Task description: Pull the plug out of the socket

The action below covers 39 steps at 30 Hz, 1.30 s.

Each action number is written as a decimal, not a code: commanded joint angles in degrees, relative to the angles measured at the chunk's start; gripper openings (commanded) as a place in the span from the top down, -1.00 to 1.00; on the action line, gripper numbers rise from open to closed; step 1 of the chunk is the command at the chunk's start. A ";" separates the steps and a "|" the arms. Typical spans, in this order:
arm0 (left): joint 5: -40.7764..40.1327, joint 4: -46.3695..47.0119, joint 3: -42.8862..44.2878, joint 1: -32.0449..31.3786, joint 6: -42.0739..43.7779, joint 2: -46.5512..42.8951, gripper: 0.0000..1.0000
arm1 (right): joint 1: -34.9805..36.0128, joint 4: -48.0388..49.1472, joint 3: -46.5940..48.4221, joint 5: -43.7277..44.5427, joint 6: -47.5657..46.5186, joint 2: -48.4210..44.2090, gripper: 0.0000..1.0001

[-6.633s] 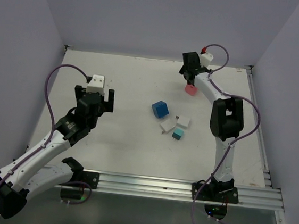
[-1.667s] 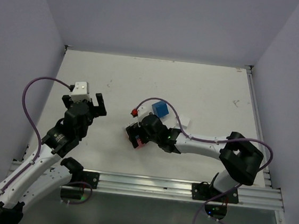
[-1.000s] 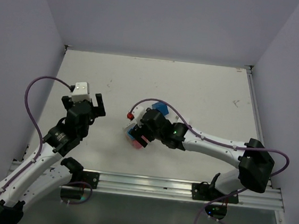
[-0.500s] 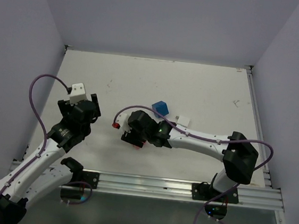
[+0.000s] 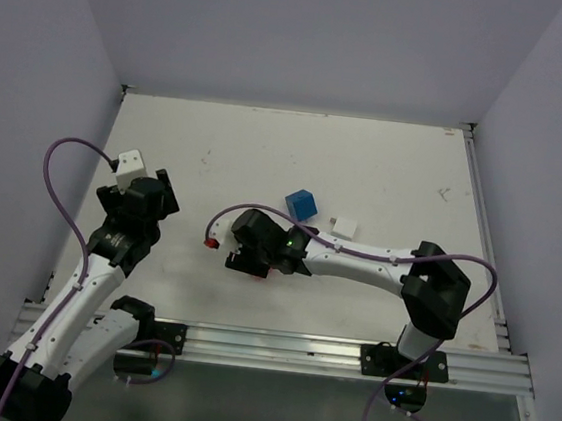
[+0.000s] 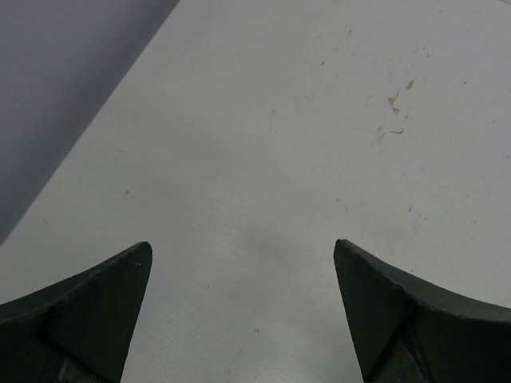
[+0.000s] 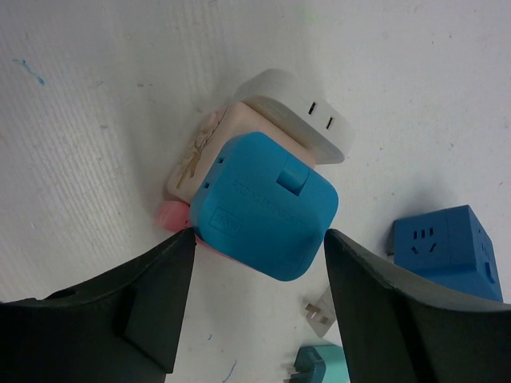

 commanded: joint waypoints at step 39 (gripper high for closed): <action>13.84 5.49 0.81 1.95 1.24 1.89 -0.99 | -2.63 -3.71 5.31 1.17 20.28 -2.55 1.00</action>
